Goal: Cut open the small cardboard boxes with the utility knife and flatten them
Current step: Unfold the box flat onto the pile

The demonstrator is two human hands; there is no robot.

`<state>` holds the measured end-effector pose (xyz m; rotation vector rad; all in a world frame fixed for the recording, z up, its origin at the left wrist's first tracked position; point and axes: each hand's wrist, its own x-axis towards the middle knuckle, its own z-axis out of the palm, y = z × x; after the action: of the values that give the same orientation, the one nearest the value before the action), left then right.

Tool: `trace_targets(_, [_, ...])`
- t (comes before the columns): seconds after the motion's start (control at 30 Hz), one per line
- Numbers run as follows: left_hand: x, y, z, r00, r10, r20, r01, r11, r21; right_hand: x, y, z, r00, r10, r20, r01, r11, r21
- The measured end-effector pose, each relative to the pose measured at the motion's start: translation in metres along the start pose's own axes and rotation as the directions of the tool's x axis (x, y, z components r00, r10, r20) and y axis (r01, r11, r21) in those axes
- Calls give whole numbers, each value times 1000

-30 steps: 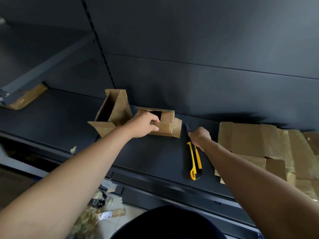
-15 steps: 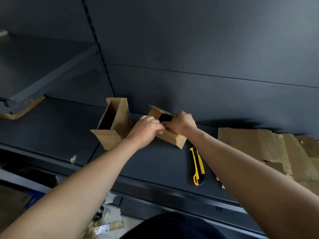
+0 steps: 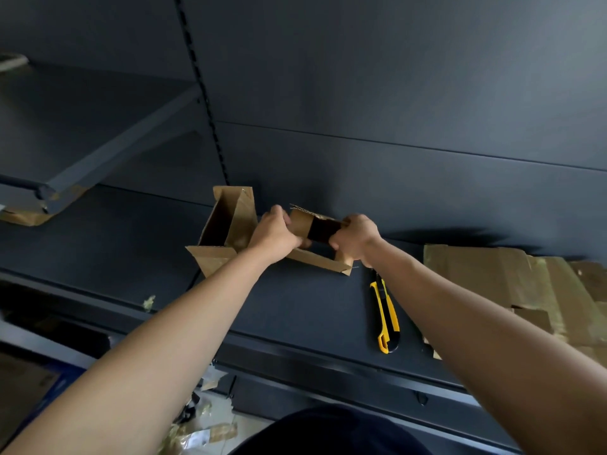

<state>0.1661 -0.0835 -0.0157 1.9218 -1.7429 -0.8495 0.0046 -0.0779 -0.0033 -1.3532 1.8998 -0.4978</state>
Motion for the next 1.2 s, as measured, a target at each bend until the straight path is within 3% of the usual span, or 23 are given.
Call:
trace_targets(0.17, [3,-2,3,994,-100,-54,105,988,109,-8,0,-8,999,-37,29,29,972,232])
trace_targets(0.3, [3,-3,6,989,-98,-107,106,992,69,-14,4,-18,990,-31,134,-17,940,341])
trace_targets(0.47, [8,-2,2,965,-105,-242,59,980,-191,-18,10,-26,940,-26,340,-125,902,414])
trace_targets(0.6, [16,-3,0,962,-172,-213,45,867,-496,-15,16,-28,856,-55,514,-172,907,384])
trace_targets(0.7, [19,-4,-3,981,-133,-145,2,745,-668,-6,16,-25,975,2,223,-86,925,369])
trace_targets(0.77, [18,-4,-6,989,-124,-83,17,646,-763,0,18,-27,994,73,75,-94,940,329])
trace_targets(0.93, [15,-3,-5,994,-43,100,108,503,-857,1,30,-47,958,23,286,-116,943,313])
trace_targets(1.2, [10,23,18,959,-38,282,268,449,-852,-12,63,-69,981,126,149,-183,859,478])
